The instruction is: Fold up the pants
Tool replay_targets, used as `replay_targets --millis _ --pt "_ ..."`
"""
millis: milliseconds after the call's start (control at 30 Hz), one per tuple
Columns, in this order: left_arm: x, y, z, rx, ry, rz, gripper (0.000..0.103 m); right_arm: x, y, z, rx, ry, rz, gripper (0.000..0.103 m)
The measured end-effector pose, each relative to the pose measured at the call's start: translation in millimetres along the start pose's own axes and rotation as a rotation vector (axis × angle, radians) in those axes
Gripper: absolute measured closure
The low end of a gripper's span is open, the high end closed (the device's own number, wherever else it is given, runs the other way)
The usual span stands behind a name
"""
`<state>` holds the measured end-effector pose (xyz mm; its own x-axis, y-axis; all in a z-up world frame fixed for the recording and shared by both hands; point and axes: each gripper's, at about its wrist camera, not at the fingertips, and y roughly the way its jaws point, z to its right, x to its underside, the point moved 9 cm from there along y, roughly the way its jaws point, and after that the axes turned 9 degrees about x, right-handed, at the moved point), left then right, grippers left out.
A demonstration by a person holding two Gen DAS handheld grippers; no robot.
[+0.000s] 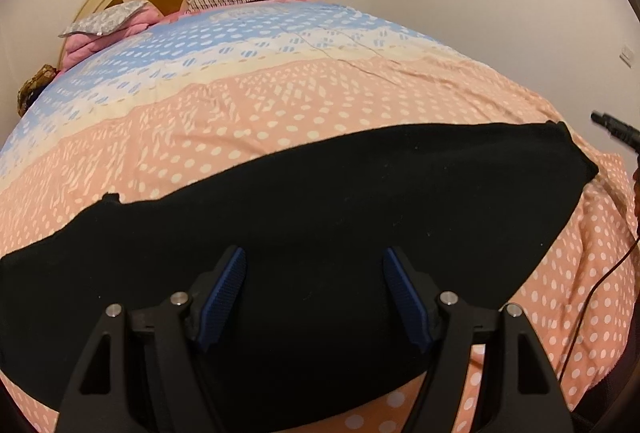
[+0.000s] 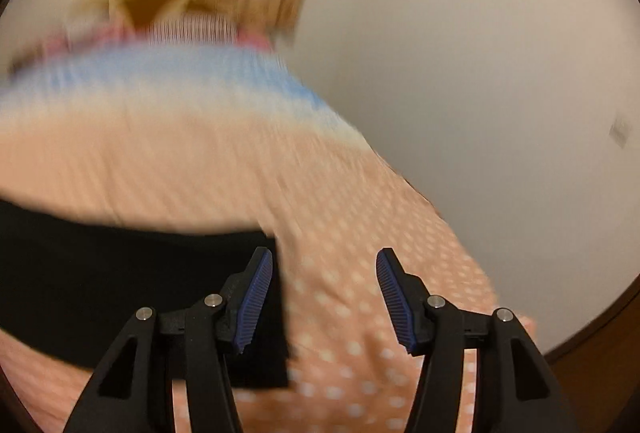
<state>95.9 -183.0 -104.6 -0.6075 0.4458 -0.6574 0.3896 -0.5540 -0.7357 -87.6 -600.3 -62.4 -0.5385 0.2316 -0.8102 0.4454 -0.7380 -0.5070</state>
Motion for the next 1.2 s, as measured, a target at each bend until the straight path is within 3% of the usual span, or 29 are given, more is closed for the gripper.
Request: replay_targets --millis 100,167,200,300,400,533,633,700,800,867,933,1000,1067,1133,1200 --pt "1.7 2.7 -0.8 -0.001 -0.009 -0.009 0.029 -9.3 5.9 -2.3 -0.119 0.082 -0.056 0.047" --pt "2.6 2.1 -1.9 0.003 -0.023 -0.009 0.029 -7.0 21.1 -6.4 -0.154 0.102 -0.116 0.067" --pt "2.7 2.2 -2.1 0.005 -0.028 -0.009 0.029 -3.6 33.8 -11.4 -0.177 0.105 -0.155 0.083" --pt "2.8 2.2 -3.4 -0.003 -0.03 -0.009 0.029 26.8 57.4 -42.5 -0.213 0.085 -0.306 0.087" --pt "4.7 4.0 -3.8 -0.015 -0.02 -0.008 0.028 21.5 69.4 -59.5 -0.159 0.041 -0.257 0.087" --pt "5.8 -2.0 -3.7 -0.015 -0.017 -0.002 0.028 10.7 74.7 -57.1 -0.142 0.11 -0.294 0.086" --pt "2.5 -14.0 -3.1 -0.006 -0.003 0.033 0.028 -6.0 45.2 -49.3 -0.121 0.164 -0.204 0.086" --pt "0.3 -17.3 0.0 0.002 0.018 0.056 0.028 -11.3 2.4 -64.3 -0.255 0.178 -0.136 0.086" --pt "7.5 -5.5 4.3 0.019 0.02 0.028 0.028 8.1 -41.0 -116.9 -0.434 0.116 -0.166 0.086" --pt "14.3 0.2 4.5 0.019 0.017 0.013 0.028 23.8 -59.2 -152.9 -0.501 0.04 -0.182 0.086" --pt "17.4 -2.9 6.3 0.002 0.054 0.024 0.027 41.5 -64.7 -188.9 -0.532 -0.031 -0.214 0.085" --pt "20.7 -10.2 4.6 0.003 0.059 0.015 0.027 58.2 -52.2 -206.3 -0.504 -0.04 -0.283 0.081" --pt "22.0 -26.6 -4.8 0.002 0.043 0.043 0.027 48.6 -52.1 -206.0 -0.464 0.01 -0.288 0.079" --pt "24.1 -47.0 -24.7 -0.026 0.015 0.082 0.027 26.7 -68.4 -206.6 -0.451 0.073 -0.233 0.079" --pt "26.1 -68.6 -55.0 -0.089 -0.019 0.13 0.027 10.4 -92.6 -226.7 -0.54 0.077 -0.156 0.079"
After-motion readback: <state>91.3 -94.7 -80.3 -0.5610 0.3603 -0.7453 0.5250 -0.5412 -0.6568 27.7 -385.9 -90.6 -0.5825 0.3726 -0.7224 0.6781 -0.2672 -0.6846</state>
